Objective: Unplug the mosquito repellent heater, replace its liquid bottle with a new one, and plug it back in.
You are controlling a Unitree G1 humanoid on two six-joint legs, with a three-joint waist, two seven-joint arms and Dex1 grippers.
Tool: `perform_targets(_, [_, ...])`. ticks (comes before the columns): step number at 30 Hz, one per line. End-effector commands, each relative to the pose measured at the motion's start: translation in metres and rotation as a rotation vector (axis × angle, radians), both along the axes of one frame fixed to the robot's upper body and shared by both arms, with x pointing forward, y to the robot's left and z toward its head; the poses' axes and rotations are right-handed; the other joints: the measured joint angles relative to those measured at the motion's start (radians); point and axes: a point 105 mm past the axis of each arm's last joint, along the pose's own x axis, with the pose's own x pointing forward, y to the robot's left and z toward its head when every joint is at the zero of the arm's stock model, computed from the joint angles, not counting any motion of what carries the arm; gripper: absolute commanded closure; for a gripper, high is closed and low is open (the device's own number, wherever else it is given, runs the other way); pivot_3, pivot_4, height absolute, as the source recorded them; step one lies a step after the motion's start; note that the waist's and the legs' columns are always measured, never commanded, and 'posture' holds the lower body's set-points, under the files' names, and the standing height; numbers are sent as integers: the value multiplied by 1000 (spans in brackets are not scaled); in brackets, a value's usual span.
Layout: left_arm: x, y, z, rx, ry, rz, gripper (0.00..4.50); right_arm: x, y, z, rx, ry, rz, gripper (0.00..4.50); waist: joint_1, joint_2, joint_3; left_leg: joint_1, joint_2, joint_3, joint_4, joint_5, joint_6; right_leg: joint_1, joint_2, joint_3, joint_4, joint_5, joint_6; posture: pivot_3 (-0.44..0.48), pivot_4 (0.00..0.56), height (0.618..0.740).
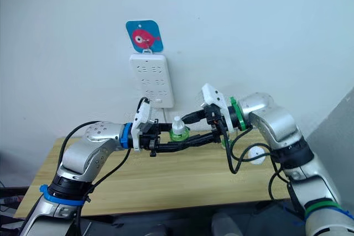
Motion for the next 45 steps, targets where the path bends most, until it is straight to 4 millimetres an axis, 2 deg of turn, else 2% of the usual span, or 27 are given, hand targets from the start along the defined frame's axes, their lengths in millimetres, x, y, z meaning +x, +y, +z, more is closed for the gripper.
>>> perform_targets(1, [7,2,7,-29,-47,48,2190,-11,2,17,121,-52,-114,1293,0,0,0,0,0,0,0,0,0,0,0,0,0,0,0,-137,52,740])
perform_targets(6, [6,-1,6,-36,-40,32,2190,-19,21,12,186,-35,-208,1293,-9,2,1,1,0,2,0,0,0,0,1,2,1,-2,3,-163,55,740])
perform_targets(11, [7,-4,8,-44,-45,21,2190,-6,32,9,185,-55,-269,1293,-9,2,1,1,0,2,0,0,0,0,1,2,0,-2,4,-160,47,740])
perform_targets(15, [6,-5,9,-48,-47,18,2190,0,35,8,183,-61,-281,1293,-8,2,1,1,0,2,0,0,0,0,1,2,0,-2,4,-148,43,740])
perform_targets(21, [4,-1,8,-47,-47,32,2190,-2,20,14,173,-45,-233,1293,-6,2,1,1,0,2,0,0,0,0,0,1,0,-2,4,-138,41,740])
perform_targets(27, [5,1,8,-47,-49,43,2190,3,-6,9,75,-64,-224,1293,-4,1,1,1,0,2,0,0,0,0,0,1,0,-2,4,-135,40,740])
perform_targets(30, [5,2,8,-46,-53,45,2190,-2,-16,10,43,-57,-194,1293,-3,1,1,1,0,2,0,0,0,0,0,2,0,-2,4,-137,38,740])
perform_targets(33, [6,3,8,-45,-56,47,2190,-16,-10,15,73,-30,-125,1293,-4,1,1,1,0,2,0,0,0,0,0,1,0,-2,4,-139,37,740])
perform_targets(37, [7,1,9,-46,-58,46,2190,-19,9,14,124,-46,-134,1293,-7,2,1,1,1,2,-1,0,0,0,1,2,0,-2,4,-141,37,740])
perform_targets(45, [6,-2,9,-46,-62,33,2190,1,32,6,160,-112,-265,1293,-5,1,1,1,0,2,0,0,0,0,0,2,0,-2,4,-144,37,740])
